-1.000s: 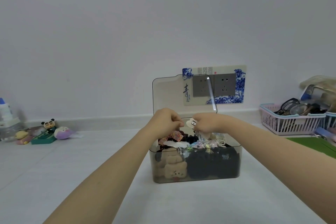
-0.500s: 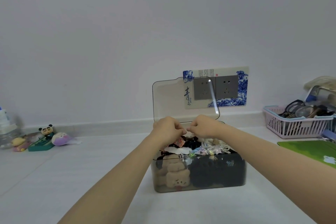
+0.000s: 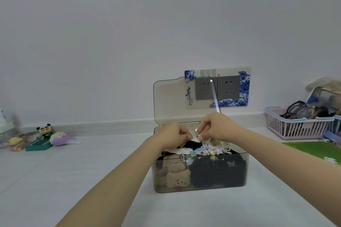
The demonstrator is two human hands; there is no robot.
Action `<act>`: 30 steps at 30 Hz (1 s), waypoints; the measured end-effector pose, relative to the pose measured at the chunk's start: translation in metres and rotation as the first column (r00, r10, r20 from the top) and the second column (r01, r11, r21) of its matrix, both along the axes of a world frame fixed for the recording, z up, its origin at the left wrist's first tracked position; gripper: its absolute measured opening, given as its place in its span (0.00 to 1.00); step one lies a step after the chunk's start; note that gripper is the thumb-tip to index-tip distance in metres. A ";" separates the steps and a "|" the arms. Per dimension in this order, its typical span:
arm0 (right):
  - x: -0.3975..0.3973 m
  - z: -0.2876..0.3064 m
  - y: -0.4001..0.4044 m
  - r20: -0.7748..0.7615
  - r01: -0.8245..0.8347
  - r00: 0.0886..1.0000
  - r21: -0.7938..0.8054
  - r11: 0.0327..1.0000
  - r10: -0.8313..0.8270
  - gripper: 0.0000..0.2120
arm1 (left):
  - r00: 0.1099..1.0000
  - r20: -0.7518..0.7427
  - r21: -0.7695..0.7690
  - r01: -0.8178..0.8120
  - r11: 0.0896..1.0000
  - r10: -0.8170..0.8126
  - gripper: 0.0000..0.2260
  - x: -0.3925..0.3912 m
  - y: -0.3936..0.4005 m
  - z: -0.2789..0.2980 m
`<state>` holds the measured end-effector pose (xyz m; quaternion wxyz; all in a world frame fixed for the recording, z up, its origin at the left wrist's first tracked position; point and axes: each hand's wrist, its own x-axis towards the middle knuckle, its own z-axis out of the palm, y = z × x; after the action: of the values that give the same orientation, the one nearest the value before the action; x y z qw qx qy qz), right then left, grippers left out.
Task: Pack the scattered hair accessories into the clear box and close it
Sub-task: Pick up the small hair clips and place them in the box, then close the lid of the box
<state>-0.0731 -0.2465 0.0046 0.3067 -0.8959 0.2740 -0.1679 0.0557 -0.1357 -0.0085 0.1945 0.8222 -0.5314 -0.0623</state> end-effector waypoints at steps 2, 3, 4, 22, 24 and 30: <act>-0.003 -0.003 0.001 -0.016 -0.021 1.000 -0.016 1.000 0.021 0.06 | 0.999 -0.033 -0.041 -0.018 0.999 0.017 0.08 -0.001 -0.001 0.000; -0.004 -0.004 0.001 -0.024 -0.028 0.999 -0.023 0.999 0.027 0.06 | 0.999 -0.041 -0.066 -0.027 0.997 0.024 0.08 -0.002 -0.002 0.000; -0.005 -0.005 0.001 -0.029 -0.032 0.999 -0.022 0.999 0.031 0.05 | 0.998 -0.050 -0.086 -0.037 0.996 0.033 0.09 -0.002 -0.002 0.001; 0.014 0.009 -0.053 0.231 0.189 0.938 0.277 0.942 -0.257 0.26 | 0.759 -0.574 -0.233 -0.511 0.827 0.307 0.29 0.032 -0.019 0.029; 0.018 0.007 -0.060 0.236 0.184 0.932 0.343 0.921 -0.274 0.28 | 0.707 -0.651 -0.236 -0.534 0.812 0.275 0.29 0.038 -0.024 0.029; 0.022 0.009 -0.074 0.321 0.138 0.891 0.482 0.865 -0.321 0.26 | 0.637 -0.756 -0.314 -0.553 0.772 0.148 0.31 0.050 -0.029 0.022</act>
<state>-0.0510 -0.3200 0.0138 0.5296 -0.7095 0.3452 -0.3115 0.1059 -0.1643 0.0135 0.6016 0.7419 -0.2360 -0.1787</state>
